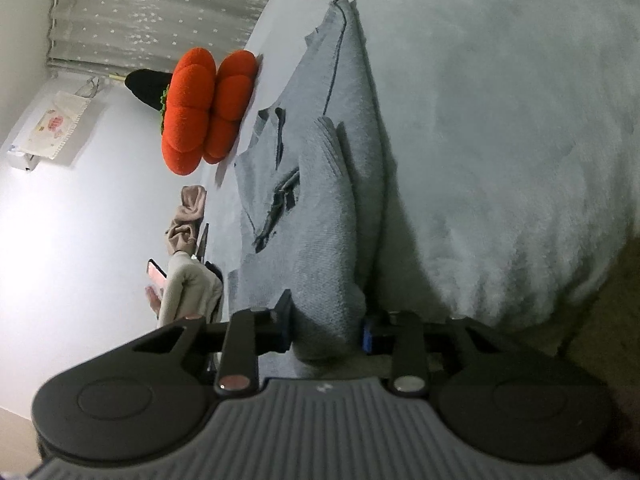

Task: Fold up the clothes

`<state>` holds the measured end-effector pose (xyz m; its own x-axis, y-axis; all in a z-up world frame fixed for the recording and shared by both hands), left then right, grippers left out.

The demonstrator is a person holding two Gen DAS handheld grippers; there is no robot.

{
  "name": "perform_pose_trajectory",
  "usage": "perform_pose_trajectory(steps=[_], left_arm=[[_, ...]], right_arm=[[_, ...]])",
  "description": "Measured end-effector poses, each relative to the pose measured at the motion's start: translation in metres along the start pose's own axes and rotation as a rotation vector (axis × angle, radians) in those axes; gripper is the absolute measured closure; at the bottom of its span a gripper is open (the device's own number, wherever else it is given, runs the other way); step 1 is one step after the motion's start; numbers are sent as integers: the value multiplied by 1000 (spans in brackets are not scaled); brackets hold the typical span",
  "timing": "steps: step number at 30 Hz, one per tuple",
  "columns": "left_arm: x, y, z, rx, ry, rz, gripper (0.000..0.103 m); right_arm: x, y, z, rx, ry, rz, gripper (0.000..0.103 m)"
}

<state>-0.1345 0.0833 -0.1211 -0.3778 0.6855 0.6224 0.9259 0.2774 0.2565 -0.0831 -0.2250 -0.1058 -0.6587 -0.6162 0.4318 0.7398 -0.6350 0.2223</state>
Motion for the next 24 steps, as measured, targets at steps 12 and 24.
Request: perform_pose_trajectory(steps=[12, 24], left_arm=[[21, 18, -10, 151, -194, -89, 88], [20, 76, -34, 194, -257, -199, 88]], right_arm=[[6, 24, 22, -42, 149, -42, 72], [-13, 76, 52, -32, 230, -123, 73]])
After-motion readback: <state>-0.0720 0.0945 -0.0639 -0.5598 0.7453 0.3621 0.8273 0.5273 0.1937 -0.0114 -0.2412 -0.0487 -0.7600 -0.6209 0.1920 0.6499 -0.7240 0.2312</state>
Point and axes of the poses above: each gripper's, at about its wrist camera, not at the fingertips, and x roughly against the way its jaws point, z to its left, y to its top, the point moved 4 cm from there along -x, roughly the way its jaws point, and after that the axes turned 5 degrees about -z, right-handed, at the moved point
